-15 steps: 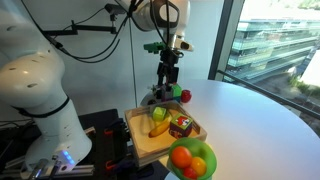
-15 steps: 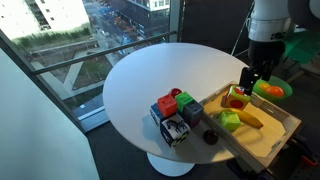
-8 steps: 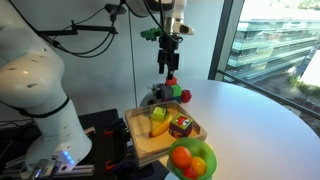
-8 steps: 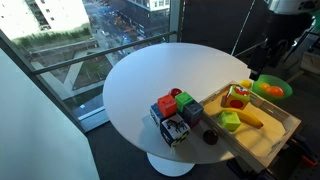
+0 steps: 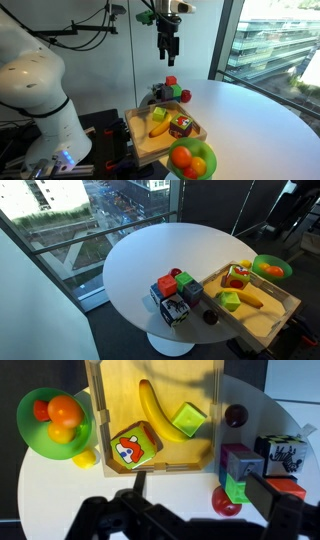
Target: Put the banana in the crate
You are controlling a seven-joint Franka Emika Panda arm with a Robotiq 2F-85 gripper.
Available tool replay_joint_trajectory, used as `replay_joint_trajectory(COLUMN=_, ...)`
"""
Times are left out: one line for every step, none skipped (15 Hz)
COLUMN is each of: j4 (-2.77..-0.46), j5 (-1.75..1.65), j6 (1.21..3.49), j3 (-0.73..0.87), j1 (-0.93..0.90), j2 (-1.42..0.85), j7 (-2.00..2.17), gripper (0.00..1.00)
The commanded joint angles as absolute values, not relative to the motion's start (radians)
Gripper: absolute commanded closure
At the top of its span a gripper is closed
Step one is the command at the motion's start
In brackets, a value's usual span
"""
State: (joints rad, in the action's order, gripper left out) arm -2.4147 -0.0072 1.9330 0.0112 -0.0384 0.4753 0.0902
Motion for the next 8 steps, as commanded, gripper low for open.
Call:
replay_joint_trajectory(j4=-2.415, j5=0.012, j6=1.905, j3=0.02, j1=-0.019, j2=0.514, j7=0.056, gripper=0.0)
replay_joint_trajectory(j4=-2.413, j5=0.001, j6=1.925, j3=0.004, j1=-0.018, j2=0.492, j7=0.079, gripper=0.0)
replay_joint_trajectory(j4=-2.413, j5=0.001, j6=1.924, j3=0.004, j1=-0.016, j2=0.495, j7=0.078, gripper=0.0)
replay_joint_trajectory(j4=-2.413, j5=0.001, j6=1.924, j3=0.004, j1=-0.016, j2=0.494, j7=0.078, gripper=0.0)
replay_joint_trajectory(j4=-2.413, j5=0.0, j6=1.924, j3=0.003, j1=-0.017, j2=0.492, j7=0.079, gripper=0.0)
replay_joint_trajectory(j4=-2.413, j5=0.0, j6=1.924, j3=0.002, j1=-0.017, j2=0.49, j7=0.079, gripper=0.0)
replay_joint_trajectory(j4=-2.413, j5=0.0, j6=1.924, j3=0.001, j1=-0.017, j2=0.489, j7=0.079, gripper=0.0)
replay_joint_trajectory(j4=-2.413, j5=0.0, j6=1.924, j3=0.0, j1=-0.017, j2=0.489, j7=0.079, gripper=0.0)
